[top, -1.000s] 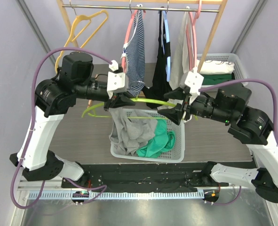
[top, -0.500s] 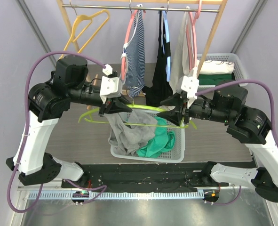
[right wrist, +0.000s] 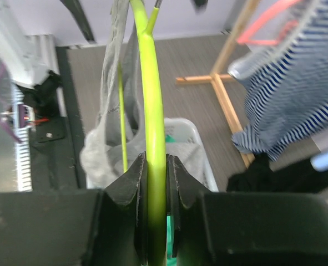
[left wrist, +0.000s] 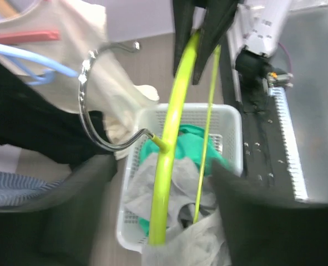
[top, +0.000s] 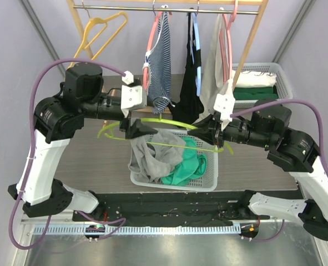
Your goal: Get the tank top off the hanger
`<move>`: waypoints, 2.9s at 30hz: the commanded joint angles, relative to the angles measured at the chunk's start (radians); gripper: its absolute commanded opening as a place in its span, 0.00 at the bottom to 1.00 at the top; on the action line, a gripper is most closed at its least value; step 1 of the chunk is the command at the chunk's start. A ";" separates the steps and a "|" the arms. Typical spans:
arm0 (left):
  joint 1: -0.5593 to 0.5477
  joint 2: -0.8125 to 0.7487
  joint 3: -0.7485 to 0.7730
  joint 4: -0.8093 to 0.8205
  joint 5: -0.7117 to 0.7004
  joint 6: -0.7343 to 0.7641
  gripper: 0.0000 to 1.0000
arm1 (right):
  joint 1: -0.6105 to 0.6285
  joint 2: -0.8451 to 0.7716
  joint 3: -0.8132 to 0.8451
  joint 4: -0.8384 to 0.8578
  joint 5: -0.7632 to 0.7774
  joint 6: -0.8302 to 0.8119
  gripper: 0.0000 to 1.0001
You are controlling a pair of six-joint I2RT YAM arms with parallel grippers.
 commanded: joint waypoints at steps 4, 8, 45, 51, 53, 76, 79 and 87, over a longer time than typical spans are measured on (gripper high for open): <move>0.000 -0.019 0.099 0.178 -0.209 -0.028 1.00 | -0.003 -0.115 -0.067 0.118 0.247 -0.041 0.01; 0.000 -0.073 0.050 0.200 -0.278 -0.028 1.00 | -0.003 -0.155 -0.077 0.116 0.293 -0.036 0.01; 0.000 -0.101 -0.185 0.265 -0.289 -0.097 0.31 | -0.003 -0.147 -0.132 0.170 0.322 0.007 0.01; 0.000 -0.084 -0.176 0.263 -0.301 -0.086 0.00 | -0.003 -0.152 -0.138 0.167 0.333 0.010 0.01; 0.000 -0.082 -0.174 0.263 -0.297 -0.091 0.03 | -0.003 -0.159 -0.142 0.164 0.333 0.010 0.01; 0.002 -0.076 -0.200 0.252 -0.329 -0.034 0.00 | -0.003 -0.178 -0.149 0.150 0.339 0.025 0.01; 0.000 -0.076 -0.199 0.252 -0.341 -0.031 0.00 | -0.003 -0.179 -0.149 0.141 0.339 0.027 0.01; 0.005 -0.114 -0.251 0.241 -0.349 -0.038 0.53 | -0.003 -0.199 -0.144 0.128 0.347 0.024 0.01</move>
